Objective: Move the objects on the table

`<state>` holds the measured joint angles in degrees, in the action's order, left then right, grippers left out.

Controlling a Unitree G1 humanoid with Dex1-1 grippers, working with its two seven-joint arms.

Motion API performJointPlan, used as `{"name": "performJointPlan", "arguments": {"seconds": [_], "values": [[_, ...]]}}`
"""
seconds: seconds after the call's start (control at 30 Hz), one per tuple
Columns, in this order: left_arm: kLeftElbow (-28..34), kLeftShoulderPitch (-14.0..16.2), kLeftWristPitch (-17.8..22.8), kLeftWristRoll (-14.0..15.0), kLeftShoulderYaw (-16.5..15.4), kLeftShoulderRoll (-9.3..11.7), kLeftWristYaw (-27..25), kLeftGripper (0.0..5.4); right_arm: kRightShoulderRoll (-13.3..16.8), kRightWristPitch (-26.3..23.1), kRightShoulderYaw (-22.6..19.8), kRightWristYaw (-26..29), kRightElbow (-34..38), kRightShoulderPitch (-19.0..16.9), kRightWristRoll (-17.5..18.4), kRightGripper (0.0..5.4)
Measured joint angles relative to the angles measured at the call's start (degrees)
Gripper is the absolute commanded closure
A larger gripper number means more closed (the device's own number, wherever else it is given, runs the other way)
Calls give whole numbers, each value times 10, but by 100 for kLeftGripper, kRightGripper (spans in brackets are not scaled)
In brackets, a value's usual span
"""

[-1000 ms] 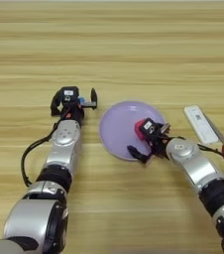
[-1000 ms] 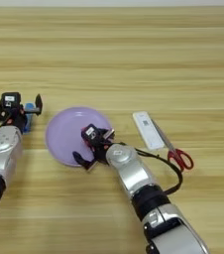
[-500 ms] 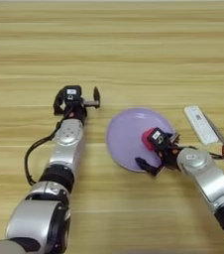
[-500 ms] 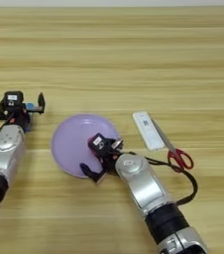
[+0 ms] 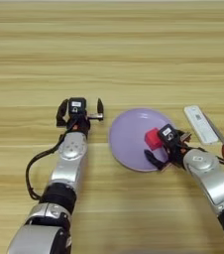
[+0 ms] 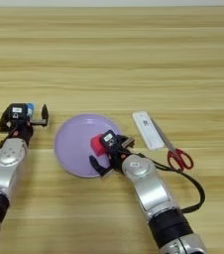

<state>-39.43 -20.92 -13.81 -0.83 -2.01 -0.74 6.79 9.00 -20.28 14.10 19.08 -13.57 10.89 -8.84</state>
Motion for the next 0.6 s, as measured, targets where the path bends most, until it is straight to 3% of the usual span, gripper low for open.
{"name": "performJointPlan", "arguments": {"seconds": [0.23,0.47,0.6], "values": [[5,1,7,-1,0,-1,0,0,-17,81,-22,-4,4,5,32,4],[5,1,8,-2,0,-1,0,0,-17,97,-29,1,20,5,47,4],[5,1,8,-3,-1,-1,0,0,-11,107,-57,-16,18,10,51,4]]}}
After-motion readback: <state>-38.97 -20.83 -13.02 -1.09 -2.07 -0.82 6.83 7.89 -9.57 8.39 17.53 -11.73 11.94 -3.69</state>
